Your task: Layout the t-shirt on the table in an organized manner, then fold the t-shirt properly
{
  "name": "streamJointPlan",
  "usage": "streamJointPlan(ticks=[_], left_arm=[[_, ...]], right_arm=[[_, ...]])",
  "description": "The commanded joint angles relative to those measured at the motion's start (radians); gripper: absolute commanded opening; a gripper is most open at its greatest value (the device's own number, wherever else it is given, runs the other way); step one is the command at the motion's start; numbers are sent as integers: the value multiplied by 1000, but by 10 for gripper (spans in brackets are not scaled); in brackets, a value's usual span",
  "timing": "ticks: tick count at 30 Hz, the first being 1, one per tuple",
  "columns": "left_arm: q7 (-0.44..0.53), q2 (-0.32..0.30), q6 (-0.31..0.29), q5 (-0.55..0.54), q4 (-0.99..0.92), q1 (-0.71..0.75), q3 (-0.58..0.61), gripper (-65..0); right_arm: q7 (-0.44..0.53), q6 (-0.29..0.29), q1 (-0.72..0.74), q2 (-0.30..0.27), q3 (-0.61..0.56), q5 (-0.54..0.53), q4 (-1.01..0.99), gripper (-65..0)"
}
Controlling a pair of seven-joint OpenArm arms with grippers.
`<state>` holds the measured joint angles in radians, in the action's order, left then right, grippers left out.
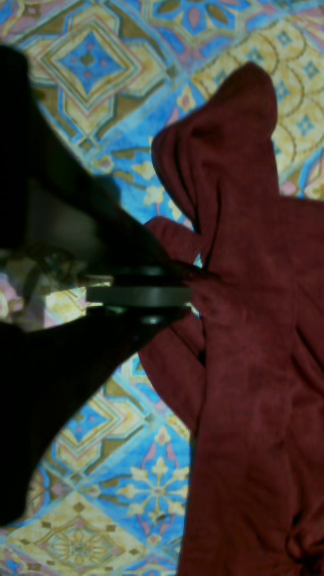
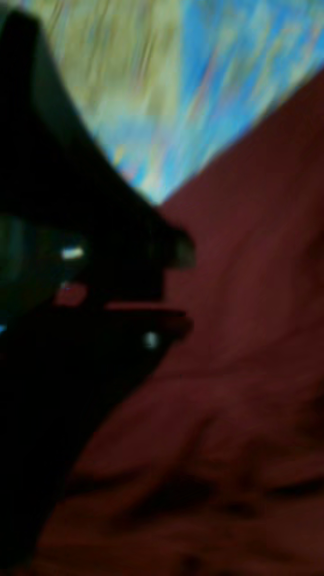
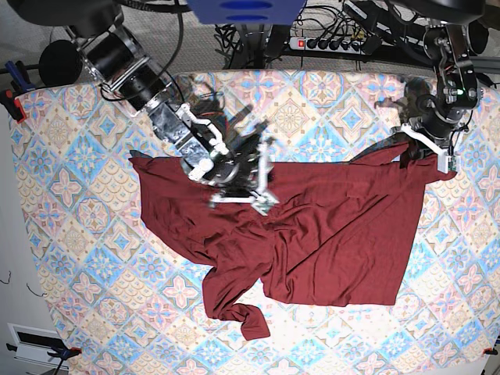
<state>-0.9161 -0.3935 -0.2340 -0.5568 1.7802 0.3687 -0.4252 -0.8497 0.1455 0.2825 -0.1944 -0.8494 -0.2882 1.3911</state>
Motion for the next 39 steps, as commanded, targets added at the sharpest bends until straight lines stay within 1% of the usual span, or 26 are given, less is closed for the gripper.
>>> streamJointPlan(ticks=[1,3,4,7,11,13,16,20,22,25,30,32,34,37,39], left_arm=[[22,-26,-1,-9,16,-4,-7,-650],[22,-34,-1,-9,16,-6,-7,-650],[22,-35,-1,-9,16,-9,-7,-650],[22,-37,-1,-7,14,-32,-7,-650],[22,-41,-1,1,13,-63,-7,-650],[22,-63,-1,2,8,-79,-7,-650],[24,-91,-1,1,-33,-110,-7,-650],[24,-134,-1,1,-79,-142,-7,-650],[24,-154,-1,1,-105,-162,-7,-650],[24,-198,-1,-3,-153,-176,-7,-650],[27,-249,-1,-1,-170,-182,-8,-650],[64,-270,-1,2,-171,-176,-8,-650],[104,-296,-1,4,-182,-172,-8,-650],[145,-345,-1,2,-250,-184,-8,-650],[179,-373,-1,2,-305,-219,-8,-650]], right_arm=[[19,1,34,9,8,-9,4,-576],[19,1,44,9,8,-9,-8,-630],[17,1,45,9,8,-9,-11,-636],[14,1,47,8,8,-10,-26,-632],[13,1,47,5,8,-10,-103,-632],[13,1,45,0,6,-10,-112,-633],[13,1,39,-52,3,-10,-104,-634],[13,1,22,-145,5,-10,-92,-635],[14,1,1,-176,12,-10,-89,-635],[14,1,-42,-216,75,-10,-72,-635],[14,1,-113,-247,200,-10,-52,-635],[14,1,-125,-253,241,-10,-54,-635],[14,1,-127,-264,256,-10,-54,-635],[14,1,-127,-265,259,-10,-54,-635],[14,1,-127,-267,261,-10,-58,-635]])
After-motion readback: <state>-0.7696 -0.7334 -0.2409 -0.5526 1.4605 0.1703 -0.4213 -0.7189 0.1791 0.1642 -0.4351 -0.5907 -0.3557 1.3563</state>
